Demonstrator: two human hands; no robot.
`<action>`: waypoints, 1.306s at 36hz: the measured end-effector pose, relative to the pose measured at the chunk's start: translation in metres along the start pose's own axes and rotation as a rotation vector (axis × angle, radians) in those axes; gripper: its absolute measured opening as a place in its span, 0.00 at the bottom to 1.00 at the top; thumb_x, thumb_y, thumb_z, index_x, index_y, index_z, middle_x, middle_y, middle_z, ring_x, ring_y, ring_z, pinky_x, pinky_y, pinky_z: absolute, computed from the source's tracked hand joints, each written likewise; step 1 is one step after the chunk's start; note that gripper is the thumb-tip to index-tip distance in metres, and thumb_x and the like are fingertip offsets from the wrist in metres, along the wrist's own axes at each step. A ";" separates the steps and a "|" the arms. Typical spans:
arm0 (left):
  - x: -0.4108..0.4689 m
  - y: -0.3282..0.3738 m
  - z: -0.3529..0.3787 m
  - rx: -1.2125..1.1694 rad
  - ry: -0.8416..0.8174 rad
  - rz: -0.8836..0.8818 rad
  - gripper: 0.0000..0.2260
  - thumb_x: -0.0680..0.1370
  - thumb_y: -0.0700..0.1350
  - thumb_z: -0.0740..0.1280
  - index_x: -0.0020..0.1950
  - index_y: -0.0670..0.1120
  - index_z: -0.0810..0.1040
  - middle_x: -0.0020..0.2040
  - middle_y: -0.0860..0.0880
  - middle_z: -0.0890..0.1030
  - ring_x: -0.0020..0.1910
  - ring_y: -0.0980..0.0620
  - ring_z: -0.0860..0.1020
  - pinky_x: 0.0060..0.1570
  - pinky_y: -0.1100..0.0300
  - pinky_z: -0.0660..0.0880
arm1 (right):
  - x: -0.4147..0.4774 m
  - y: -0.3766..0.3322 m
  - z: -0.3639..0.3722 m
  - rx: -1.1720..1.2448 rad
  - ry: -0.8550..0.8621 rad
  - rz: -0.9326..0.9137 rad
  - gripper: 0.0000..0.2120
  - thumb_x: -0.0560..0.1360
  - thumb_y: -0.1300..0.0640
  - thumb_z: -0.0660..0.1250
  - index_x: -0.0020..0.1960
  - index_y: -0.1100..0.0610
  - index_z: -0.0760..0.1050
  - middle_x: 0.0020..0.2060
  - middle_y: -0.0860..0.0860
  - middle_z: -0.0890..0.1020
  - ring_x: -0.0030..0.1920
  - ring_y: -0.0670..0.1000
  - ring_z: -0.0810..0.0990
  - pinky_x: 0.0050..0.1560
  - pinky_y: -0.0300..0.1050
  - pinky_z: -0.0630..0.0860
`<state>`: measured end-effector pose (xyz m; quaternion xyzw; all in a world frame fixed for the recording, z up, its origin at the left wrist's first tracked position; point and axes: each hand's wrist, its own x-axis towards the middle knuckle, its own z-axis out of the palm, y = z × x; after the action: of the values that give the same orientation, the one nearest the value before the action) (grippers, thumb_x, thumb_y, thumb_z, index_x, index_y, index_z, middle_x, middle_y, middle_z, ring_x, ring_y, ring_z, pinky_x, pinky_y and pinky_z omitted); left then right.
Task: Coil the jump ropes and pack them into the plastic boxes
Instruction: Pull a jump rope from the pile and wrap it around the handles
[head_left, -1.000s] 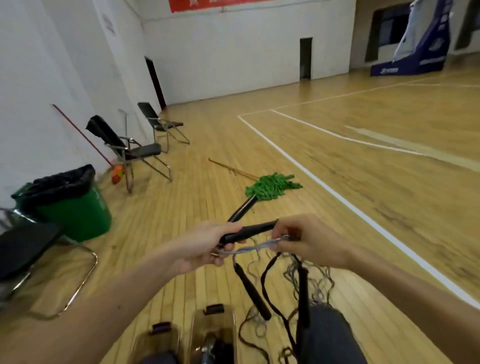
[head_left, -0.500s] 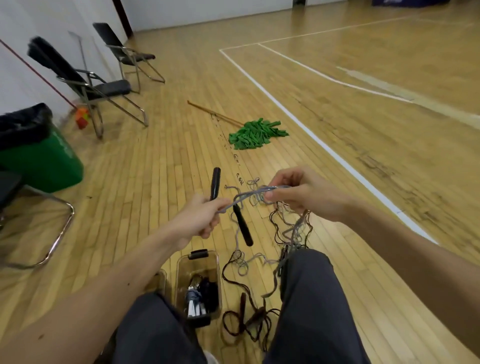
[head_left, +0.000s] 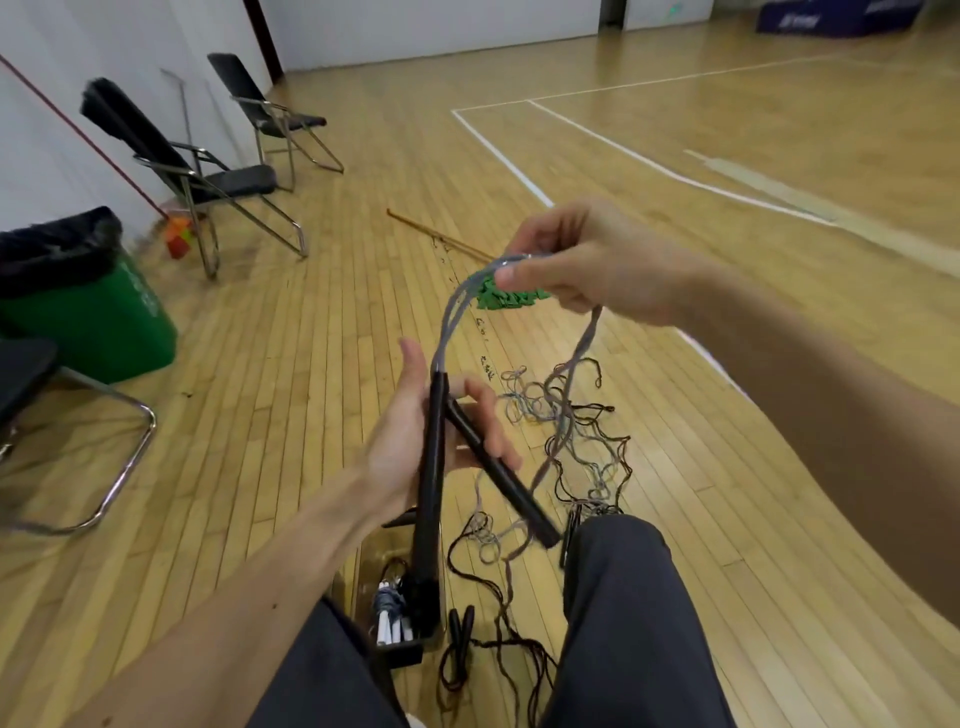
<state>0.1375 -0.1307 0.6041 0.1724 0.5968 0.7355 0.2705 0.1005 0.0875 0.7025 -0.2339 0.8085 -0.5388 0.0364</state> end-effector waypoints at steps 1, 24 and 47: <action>-0.002 0.001 0.001 0.013 -0.018 0.013 0.32 0.77 0.70 0.49 0.44 0.43 0.75 0.33 0.42 0.76 0.37 0.41 0.79 0.50 0.42 0.78 | 0.003 -0.005 -0.006 -0.098 0.046 -0.011 0.07 0.76 0.58 0.73 0.45 0.63 0.81 0.25 0.45 0.71 0.24 0.44 0.64 0.25 0.37 0.61; 0.012 0.036 0.050 -0.113 0.379 0.068 0.11 0.83 0.50 0.61 0.48 0.44 0.76 0.37 0.49 0.83 0.38 0.53 0.83 0.42 0.54 0.82 | -0.068 0.025 0.083 0.691 -0.163 0.483 0.32 0.67 0.24 0.58 0.51 0.49 0.81 0.42 0.58 0.78 0.43 0.60 0.83 0.51 0.59 0.82; 0.016 0.007 -0.015 0.778 0.645 0.430 0.14 0.78 0.62 0.60 0.48 0.52 0.74 0.47 0.50 0.79 0.46 0.50 0.79 0.47 0.51 0.77 | -0.085 0.045 0.099 0.935 -0.463 0.515 0.10 0.80 0.50 0.65 0.51 0.57 0.71 0.33 0.49 0.72 0.30 0.45 0.74 0.25 0.33 0.68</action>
<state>0.1148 -0.1337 0.6061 0.1434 0.8287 0.5148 -0.1663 0.1916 0.0525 0.6049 -0.1006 0.4864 -0.7471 0.4418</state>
